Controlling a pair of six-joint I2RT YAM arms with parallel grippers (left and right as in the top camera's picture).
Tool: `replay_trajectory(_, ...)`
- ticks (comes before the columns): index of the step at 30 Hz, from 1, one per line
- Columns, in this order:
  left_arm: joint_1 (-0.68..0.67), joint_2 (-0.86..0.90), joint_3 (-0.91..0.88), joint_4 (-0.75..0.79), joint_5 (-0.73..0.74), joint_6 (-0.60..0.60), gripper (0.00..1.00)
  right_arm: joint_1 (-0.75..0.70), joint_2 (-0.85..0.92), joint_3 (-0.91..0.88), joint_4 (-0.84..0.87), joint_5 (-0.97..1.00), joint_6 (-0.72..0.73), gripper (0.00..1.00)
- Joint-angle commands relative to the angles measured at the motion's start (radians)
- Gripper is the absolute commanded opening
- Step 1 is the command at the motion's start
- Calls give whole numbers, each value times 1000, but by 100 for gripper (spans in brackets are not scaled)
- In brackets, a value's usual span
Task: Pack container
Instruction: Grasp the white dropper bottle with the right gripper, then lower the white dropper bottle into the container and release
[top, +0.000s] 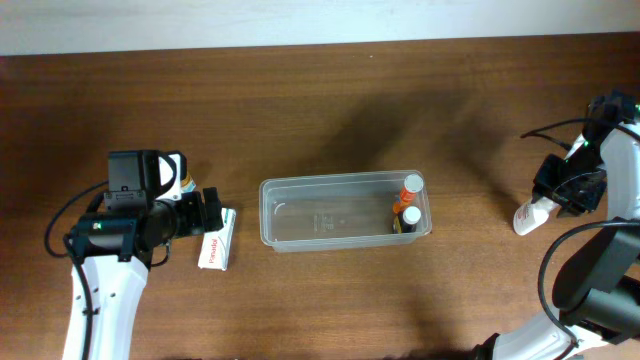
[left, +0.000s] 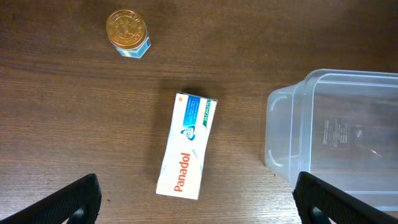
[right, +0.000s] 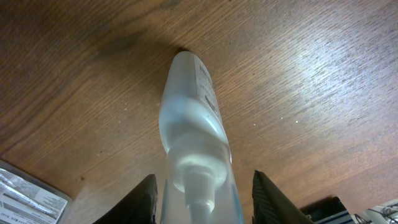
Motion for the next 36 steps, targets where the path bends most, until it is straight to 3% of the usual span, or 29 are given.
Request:
replay_trajectory(1, 0, 3, 18, -6, 11, 16, 99, -6, 5, -9, 8, -2, 0, 36)
replay_trajectory(4, 0, 3, 18, -6, 11, 16, 99, -5, 5, -9, 12, -2, 0, 22)
replay_trajectory(14, 0, 3, 18, -5, 11, 16, 99, 27, -60, 45, -29, -56, -39, 10)
replay_trajectory(20, 0, 3, 18, -5, 11, 16, 99, 229, -304, 142, -161, -64, -60, 10)
replay_trajectory(25, 0, 3, 18, -5, 11, 16, 99, 494, -484, 151, -139, -66, -34, 10)
replay_trajectory(36, 0, 3, 18, -5, 11, 16, 99, 862, -383, 147, -40, -48, 65, 10)
